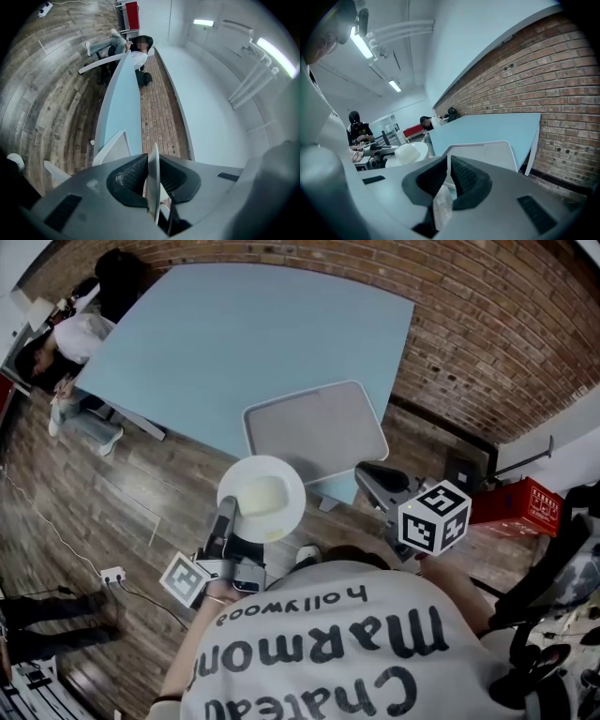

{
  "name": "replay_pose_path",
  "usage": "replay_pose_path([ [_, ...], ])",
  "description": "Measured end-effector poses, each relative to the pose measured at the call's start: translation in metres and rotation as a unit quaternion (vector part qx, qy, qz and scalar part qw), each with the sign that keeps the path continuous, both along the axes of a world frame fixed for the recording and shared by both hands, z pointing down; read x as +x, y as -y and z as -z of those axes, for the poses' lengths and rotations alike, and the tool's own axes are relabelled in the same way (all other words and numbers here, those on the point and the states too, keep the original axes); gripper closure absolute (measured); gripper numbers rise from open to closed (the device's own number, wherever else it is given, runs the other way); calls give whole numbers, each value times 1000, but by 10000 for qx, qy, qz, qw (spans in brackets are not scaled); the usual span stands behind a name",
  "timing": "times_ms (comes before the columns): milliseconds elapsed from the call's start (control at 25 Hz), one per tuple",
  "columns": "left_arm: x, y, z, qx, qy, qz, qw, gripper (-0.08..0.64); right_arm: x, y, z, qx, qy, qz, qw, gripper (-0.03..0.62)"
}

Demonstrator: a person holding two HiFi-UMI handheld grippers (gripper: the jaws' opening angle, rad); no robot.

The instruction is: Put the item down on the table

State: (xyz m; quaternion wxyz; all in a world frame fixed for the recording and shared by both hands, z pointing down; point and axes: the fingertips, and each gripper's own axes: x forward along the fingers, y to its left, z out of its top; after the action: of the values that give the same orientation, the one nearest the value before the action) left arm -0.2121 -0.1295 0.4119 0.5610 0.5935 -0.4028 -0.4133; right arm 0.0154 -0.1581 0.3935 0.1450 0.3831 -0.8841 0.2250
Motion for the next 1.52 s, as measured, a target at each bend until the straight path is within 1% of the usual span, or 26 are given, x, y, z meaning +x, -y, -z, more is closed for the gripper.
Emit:
replay_pose_path([
  [80,-8,10,-9,-83,-14,-21,10000,525,-12,7,-2,31,-61,58,10000,566],
  [160,-10,22,-17,-153,-25,-57,9999,525,-15,15,-5,47,-161,83,9998,566],
  [240,-4,36,-22,-240,-16,-96,9997,525,-8,27,-8,-6,-196,53,9998,566],
  [440,16,63,-35,-433,69,-132,9990,525,15,58,-9,-203,-78,-46,9998,566],
  [600,24,76,-43,-472,184,-62,9987,525,19,77,-12,-259,-92,108,9996,566],
  [720,32,89,-51,-589,204,36,9980,525,23,93,-12,-254,-107,238,9993,566],
  [880,42,107,-64,-840,449,140,9954,525,35,109,-18,-356,-43,288,9989,566],
  [1040,65,130,-77,-1114,704,167,9911,525,55,125,-29,-456,-52,437,9980,566],
  [1120,72,138,-87,-1366,980,146,9857,525,61,135,-31,-459,-27,501,9977,566],
  [1240,73,141,-94,-1660,1536,23,9741,525,62,142,-29,-446,-2,492,9978,566],
  [1400,67,142,-90,-1654,2358,-157,9575,525,60,143,-27,-435,11,498,9978,566],
  [1520,62,143,-92,-1740,2770,-191,9448,525,57,143,-26,-433,49,518,9977,566],
])
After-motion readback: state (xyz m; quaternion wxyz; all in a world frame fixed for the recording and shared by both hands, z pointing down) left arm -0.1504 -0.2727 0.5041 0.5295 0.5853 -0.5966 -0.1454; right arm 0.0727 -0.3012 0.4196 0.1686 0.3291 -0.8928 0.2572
